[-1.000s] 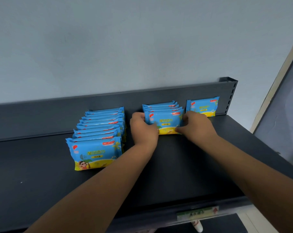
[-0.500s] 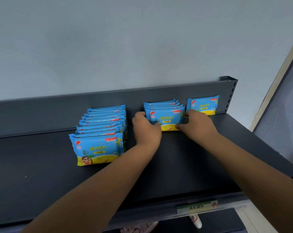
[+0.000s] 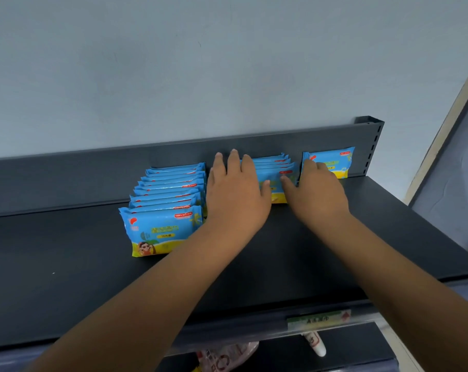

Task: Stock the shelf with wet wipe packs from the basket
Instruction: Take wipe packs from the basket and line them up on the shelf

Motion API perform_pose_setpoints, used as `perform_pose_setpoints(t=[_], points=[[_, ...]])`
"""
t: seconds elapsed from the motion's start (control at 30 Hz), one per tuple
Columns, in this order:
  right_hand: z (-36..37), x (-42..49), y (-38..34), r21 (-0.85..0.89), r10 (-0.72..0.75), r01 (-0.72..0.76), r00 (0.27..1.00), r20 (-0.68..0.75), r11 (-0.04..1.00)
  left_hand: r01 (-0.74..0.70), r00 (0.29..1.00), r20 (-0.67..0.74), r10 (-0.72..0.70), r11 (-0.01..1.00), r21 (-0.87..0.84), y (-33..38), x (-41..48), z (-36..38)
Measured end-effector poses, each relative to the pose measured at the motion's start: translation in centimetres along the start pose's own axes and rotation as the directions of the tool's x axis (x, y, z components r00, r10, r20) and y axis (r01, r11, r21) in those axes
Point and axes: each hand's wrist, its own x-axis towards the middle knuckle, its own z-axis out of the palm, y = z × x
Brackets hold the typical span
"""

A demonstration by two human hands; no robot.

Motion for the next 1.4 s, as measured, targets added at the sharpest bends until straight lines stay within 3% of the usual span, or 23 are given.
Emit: perform_pose_setpoints(t=[0.13, 0.33, 0.53, 0.77, 1.03, 1.23, 1.4], points=[[0.0, -0.9, -1.1, -0.019, -0.113, 0.112, 0.992, -0.064, 0.994, -0.036, 0.999, 0.002, 0.036, 0.996, 0.077, -1.1, -0.5, -0.7], [-1.1, -2.6, -5.1, 0.032, -0.393, 0.403, 0.904, -0.166, 0.914, -0.015, 0.993, -0.114, 0.037, 0.981, 0.194, -4.0, -1.8, -4.7], [-2.3, -6.4, -12.3, 0.221, -0.559, 0.578, 0.816, -0.146, 0.786, 0.164, 0.954, -0.279, -0.113, 0.972, 0.169, -11.6, -5.4, -9.7], [0.1, -14.5, -24.9, 0.371, -0.732, 0.690, 0.680, -0.036, 0.622, 0.446, 0.862, -0.370, -0.345, 0.864, 0.232, -23.6, -15.8, -16.4], [4.9, -27.6, -38.5, 0.548, -0.912, 0.762, 0.410, 0.006, 0.346, 0.683, 0.726, -0.426, -0.541, 0.637, 0.356, -34.4, -31.6, -22.0], [9.3, -36.6, -45.7, 0.660, -0.975, 0.729, 0.223, 0.020, 0.180, 0.862, 0.505, -0.489, -0.711, 0.384, 0.331, -39.2, -41.9, -23.6], [13.7, -41.8, -50.2, 0.723, -0.996, 0.686, 0.055, 0.064, 0.084, 0.914, 0.364, -0.446, -0.818, 0.222, 0.339, -43.6, -47.5, -22.8]])
